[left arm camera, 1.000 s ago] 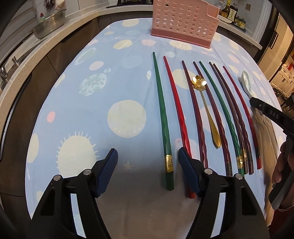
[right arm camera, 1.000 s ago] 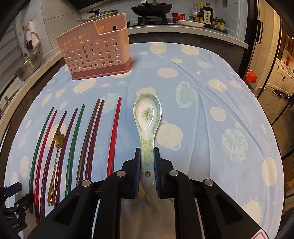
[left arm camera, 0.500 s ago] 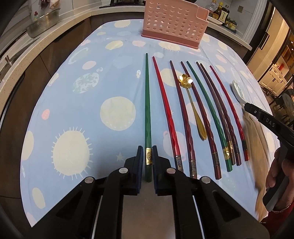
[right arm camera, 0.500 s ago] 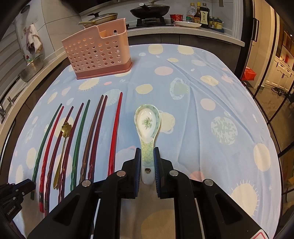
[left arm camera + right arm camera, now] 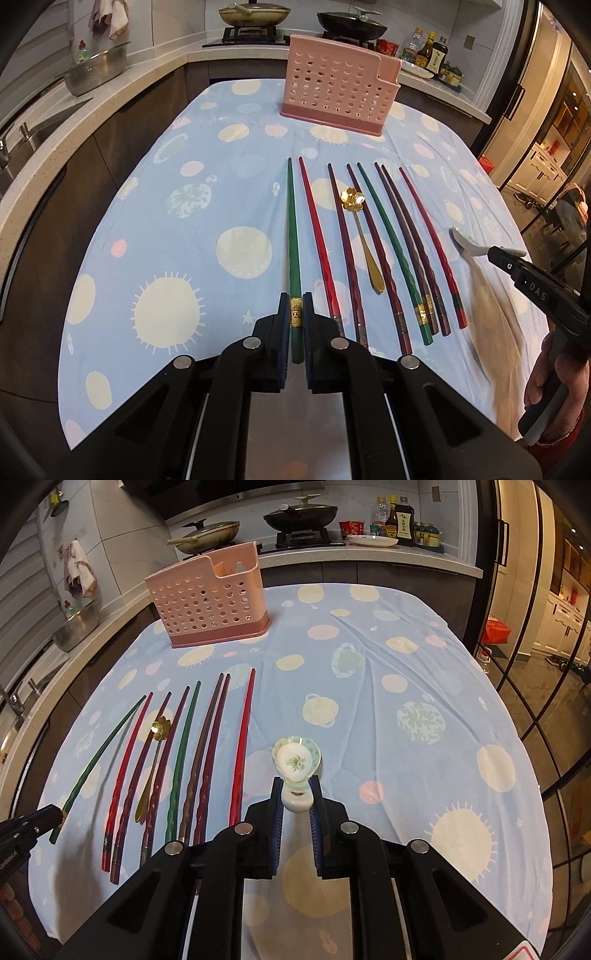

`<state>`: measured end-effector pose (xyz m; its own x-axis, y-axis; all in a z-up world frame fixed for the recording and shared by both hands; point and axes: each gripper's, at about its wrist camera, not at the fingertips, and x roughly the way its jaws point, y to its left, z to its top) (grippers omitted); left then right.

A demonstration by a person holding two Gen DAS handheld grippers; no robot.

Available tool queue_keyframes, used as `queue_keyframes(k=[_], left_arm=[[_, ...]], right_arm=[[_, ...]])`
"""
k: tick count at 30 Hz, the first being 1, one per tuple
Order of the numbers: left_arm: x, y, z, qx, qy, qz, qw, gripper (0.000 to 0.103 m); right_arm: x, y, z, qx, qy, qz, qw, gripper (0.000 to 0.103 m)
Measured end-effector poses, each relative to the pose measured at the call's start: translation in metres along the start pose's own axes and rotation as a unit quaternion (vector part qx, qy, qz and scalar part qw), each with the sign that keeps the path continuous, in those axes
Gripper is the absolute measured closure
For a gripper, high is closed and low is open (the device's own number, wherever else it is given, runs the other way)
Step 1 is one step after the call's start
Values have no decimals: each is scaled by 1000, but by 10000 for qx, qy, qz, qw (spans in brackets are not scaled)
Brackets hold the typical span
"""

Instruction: Organize utensils

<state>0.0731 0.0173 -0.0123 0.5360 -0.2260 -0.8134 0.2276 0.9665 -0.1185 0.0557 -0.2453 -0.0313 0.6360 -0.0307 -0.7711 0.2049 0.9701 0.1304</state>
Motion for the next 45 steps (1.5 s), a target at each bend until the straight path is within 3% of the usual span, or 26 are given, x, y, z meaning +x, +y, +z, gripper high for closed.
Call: queue_keyframes(k=[20,22,29,36,40,45], left_arm=[[-34,0,17,46,-509,3,9987,97],[-38,0,20,70,-588,-5,9982,103],[-46,-4,31,139,-755,-10,9970,103],[-18,0,10,-35,-174,-185,9997,102],[5,-4,-14,-109,220,-384,9990,79],[24,-13,-32,-28,505,-467,9976,79]], right_arm=[[-24,-1,-4,-3,-135,154,9998,91],[-26,-1,-3,-11,-160,176,9997,91],[-28,1,-2,-26,-177,221,9996,91],[-28,1,-9,-2,-76,271,9996,91],[-28,1,-24,8,92,313,9995,91],[-19,0,-43,62,336,341,9988,91]])
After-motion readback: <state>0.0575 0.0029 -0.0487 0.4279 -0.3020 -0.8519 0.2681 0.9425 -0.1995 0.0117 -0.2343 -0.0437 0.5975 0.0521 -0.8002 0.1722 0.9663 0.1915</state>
